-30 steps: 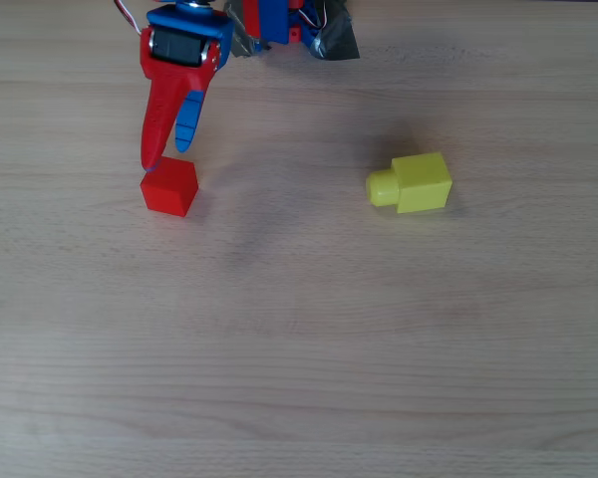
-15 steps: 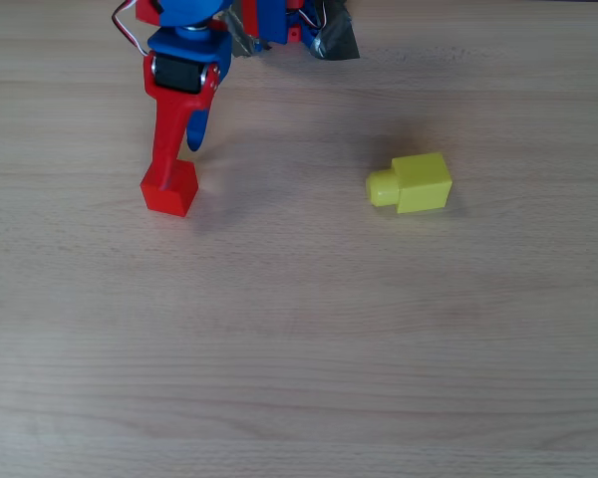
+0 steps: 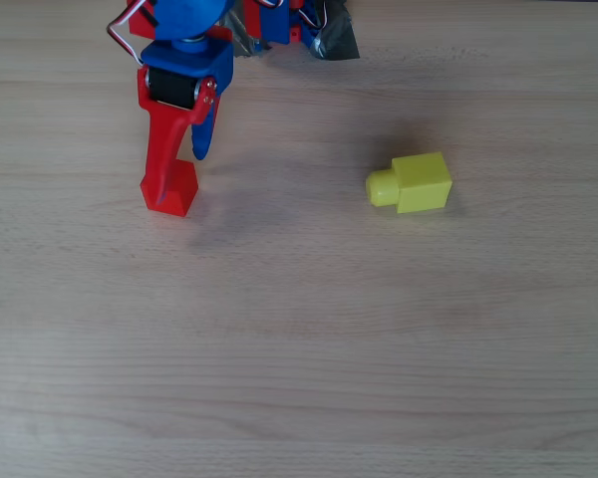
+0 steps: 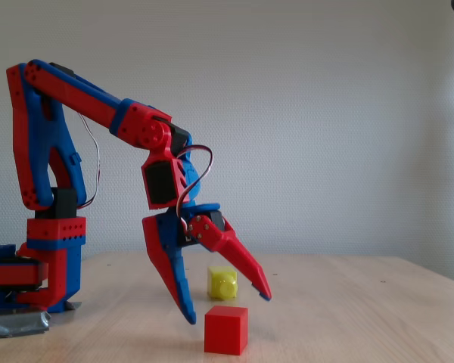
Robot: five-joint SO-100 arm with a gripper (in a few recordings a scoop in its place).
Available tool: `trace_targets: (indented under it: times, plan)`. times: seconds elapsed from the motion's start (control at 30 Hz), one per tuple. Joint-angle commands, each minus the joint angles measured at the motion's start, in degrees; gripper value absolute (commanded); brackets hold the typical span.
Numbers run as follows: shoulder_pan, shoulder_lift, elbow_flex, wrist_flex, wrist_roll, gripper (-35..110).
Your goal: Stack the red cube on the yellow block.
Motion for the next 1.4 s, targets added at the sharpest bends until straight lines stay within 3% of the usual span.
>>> trace_targets:
  times: [0.0, 0.07, 0.33, 0.57, 1.03, 1.37]
  plan:
    - [1.85, 0.18, -4.22, 0.26, 0.88, 40]
    - [2.37, -0.88, -4.22, 0.00, 0.97, 40]
    - [2.02, -2.02, -5.98, -0.79, 1.85, 16]
    - [-1.85, 2.55, -8.61, 0.88, 3.87, 12]
    - [-37.00, 16.00, -8.53, 11.07, 10.02, 13]
    - [-43.59, 10.55, -12.30, 10.46, 10.55, 13]
